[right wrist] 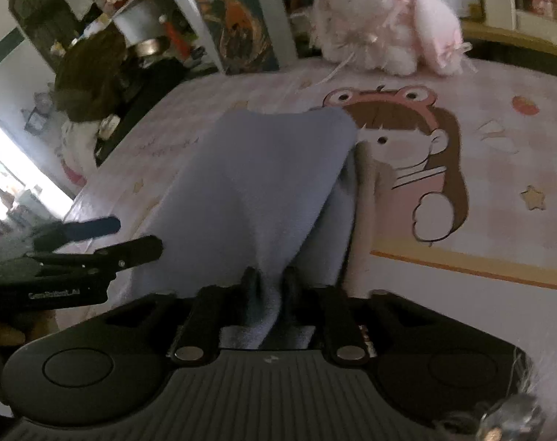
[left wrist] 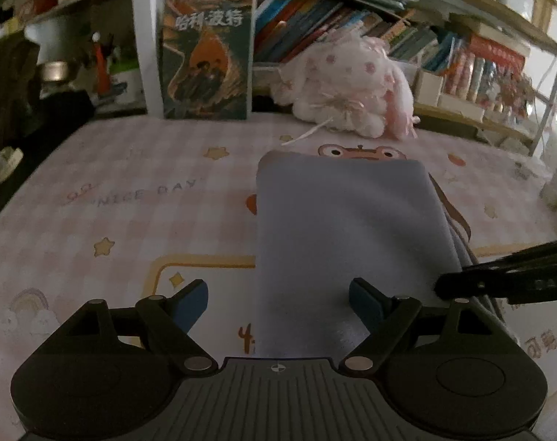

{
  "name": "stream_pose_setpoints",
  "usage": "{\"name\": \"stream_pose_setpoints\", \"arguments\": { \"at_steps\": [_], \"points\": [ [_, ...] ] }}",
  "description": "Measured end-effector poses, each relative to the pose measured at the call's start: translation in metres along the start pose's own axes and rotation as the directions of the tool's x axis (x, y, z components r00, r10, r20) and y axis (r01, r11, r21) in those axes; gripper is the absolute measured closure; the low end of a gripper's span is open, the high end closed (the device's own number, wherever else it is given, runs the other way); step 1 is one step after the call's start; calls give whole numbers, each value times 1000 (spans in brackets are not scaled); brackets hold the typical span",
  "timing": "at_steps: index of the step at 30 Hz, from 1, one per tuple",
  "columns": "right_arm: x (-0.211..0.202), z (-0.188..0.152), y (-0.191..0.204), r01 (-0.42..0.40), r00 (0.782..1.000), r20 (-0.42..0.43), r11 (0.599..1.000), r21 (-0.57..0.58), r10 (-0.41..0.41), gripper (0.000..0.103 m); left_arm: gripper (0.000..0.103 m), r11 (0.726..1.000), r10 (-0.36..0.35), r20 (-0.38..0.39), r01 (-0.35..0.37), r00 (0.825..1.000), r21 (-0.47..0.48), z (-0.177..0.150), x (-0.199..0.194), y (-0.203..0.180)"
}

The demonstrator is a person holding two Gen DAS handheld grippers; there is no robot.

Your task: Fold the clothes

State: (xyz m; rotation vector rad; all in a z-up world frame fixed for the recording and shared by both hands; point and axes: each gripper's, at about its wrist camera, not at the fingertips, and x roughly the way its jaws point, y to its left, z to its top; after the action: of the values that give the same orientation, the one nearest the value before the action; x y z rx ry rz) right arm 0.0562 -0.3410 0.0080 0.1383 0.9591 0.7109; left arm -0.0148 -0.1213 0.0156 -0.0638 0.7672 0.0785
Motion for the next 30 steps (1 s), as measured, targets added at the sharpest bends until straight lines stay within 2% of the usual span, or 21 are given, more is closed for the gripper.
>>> {"name": "stream_pose_setpoints", "arguments": {
  "at_steps": [1, 2, 3, 4, 6, 8, 11, 14, 17, 18, 19, 20, 21, 22, 23, 24, 26, 29, 30],
  "points": [
    [-5, 0, -1, -1, 1000, 20, 1000, 6, 1, 50, 17, 1000, 10, 3, -10, 1000, -2, 0, 0, 2],
    [-11, 0, -1, -2, 999, 40, 1000, 12, 2, 41, 16, 1000, 21, 4, -21, 1000, -3, 0, 0, 4],
    [-14, 0, -3, 11, 999, 50, 1000, 22, -12, 21, 15, 1000, 10, -2, -10, 1000, -13, -1, 1, 7],
    [-13, 1, -5, 26, 999, 37, 999, 36, -27, 16, 14, 1000, -4, -9, 4, 1000, -25, -1, 2, 10],
    [-12, 2, -9, 57, 998, 6, 996, 63, -57, 16, 9, 998, -32, -23, 31, 999, -48, -1, 4, 15],
    [-7, -1, -18, 26, 999, -41, 991, 133, -21, 16, 9, 991, -85, -47, 79, 995, -109, -2, 10, 22],
    [5, -6, -28, -42, 993, -99, 967, 252, 69, 16, 9, 954, -200, -87, 173, 976, -245, -3, 22, 35],
    [11, -9, -29, -77, 986, -117, 951, 300, 117, 20, 9, 914, -270, -97, 223, 958, -337, -8, 34, 43],
    [13, -7, -27, -57, 989, -117, 953, 297, 96, 21, 9, 888, -306, -101, 246, 947, -389, -11, 42, 45],
    [14, -6, -26, -51, 989, -116, 954, 296, 89, 24, 10, 882, -313, -99, 250, 944, -400, -11, 43, 44],
    [14, -6, -25, -44, 990, -116, 955, 295, 81, 33, 11, 875, -320, -97, 255, 942, -411, -12, 44, 43],
    [15, -5, -25, -37, 991, -116, 955, 293, 74, 41, 16, 873, -328, -99, 261, 939, -411, -12, 45, 40],
    [15, -4, -24, -30, 991, -116, 956, 292, 66, 52, 24, 873, -333, -105, 264, 937, -410, -11, 45, 37],
    [15, -4, -25, -33, 991, -112, 954, 299, 69, 57, 25, 873, -337, -111, 267, 935, -408, -11, 46, 33],
    [14, -5, -26, -35, 992, -104, 953, 301, 69, 60, 30, 878, -333, -110, 265, 937, -400, -10, 44, 30],
    [10, -4, -21, -25, 995, -86, 967, 255, 48, 63, 39, 883, -327, -108, 262, 939, -390, -9, 41, 28],
    [1, -4, -11, 0, 999, -47, 988, 157, 7, 67, 49, 897, -314, -100, 260, 944, -358, -6, 34, 20],
    [-11, -3, 5, 46, 999, 18, 999, 10, -46, 72, 52, 944, -259, -91, 232, 962, -233, 1, 18, -2],
    [-15, -2, 10, 64, 997, 42, 997, -38, -62, 72, 51, 946, -256, -95, 229, 962, -228, 1, 18, -3]
  ]
}}
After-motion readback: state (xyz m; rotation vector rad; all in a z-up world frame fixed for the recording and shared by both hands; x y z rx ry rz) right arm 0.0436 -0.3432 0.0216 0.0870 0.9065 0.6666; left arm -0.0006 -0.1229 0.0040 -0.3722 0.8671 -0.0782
